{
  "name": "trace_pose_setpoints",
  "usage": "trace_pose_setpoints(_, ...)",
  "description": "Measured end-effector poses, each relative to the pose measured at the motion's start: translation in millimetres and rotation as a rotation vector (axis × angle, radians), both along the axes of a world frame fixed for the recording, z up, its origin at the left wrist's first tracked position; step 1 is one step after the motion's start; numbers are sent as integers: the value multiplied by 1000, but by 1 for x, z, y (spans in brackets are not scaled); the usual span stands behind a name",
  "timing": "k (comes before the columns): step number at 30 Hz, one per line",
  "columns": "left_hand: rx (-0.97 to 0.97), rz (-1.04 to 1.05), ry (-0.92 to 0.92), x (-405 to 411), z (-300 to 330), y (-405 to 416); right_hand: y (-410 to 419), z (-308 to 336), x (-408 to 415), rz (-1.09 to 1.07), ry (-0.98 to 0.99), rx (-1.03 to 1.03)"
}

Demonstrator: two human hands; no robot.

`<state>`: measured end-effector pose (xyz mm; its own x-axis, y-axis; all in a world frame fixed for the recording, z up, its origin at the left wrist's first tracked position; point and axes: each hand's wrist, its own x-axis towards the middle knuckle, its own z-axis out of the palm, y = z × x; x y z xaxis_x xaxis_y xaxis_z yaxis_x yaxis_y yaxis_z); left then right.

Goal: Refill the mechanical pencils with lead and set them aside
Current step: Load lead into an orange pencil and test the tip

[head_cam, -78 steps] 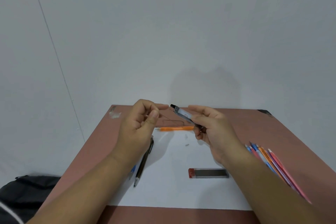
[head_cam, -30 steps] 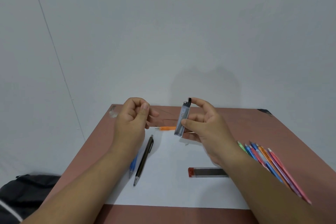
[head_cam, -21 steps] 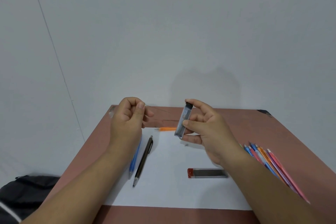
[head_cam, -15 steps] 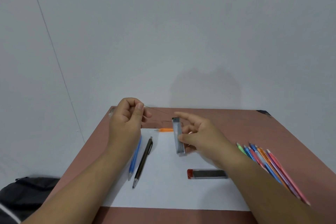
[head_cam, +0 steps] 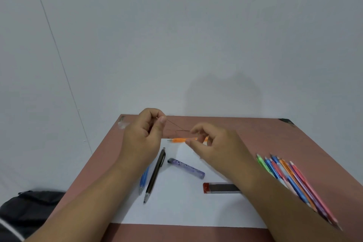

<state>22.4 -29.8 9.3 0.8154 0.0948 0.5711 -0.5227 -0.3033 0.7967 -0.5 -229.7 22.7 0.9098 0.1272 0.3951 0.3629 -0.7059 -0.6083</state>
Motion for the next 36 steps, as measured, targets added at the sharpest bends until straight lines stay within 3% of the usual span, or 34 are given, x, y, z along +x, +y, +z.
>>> trace_pose_setpoints(4,116,-34,-64,-1,-3,-3,6,-7,4,96,-295,-27)
trace_pose_setpoints(8,191,-42,-106,-5,-5,-7,12,-14,8,120,-397,2)
trace_pose_setpoints(19,326,-38,-244,-14,-2,-16,11,-12,8,91,-438,44)
trace_pose_setpoints(22,320,-24,-193,-17,1,-19,9,-12,9,84,-446,69)
trace_pose_setpoints(27,330,26,-50,-13,24,-24,-4,-10,18,-106,-449,334)
trace_pose_setpoints(30,744,177,227,-3,42,-34,-13,-6,19,-188,-383,509)
trace_pose_setpoints(33,1096,95,286,12,46,-49,-18,-4,19,-245,-365,614)
trace_pose_setpoints(36,1263,-14,311,37,34,-56,-20,-2,17,-272,-370,662)
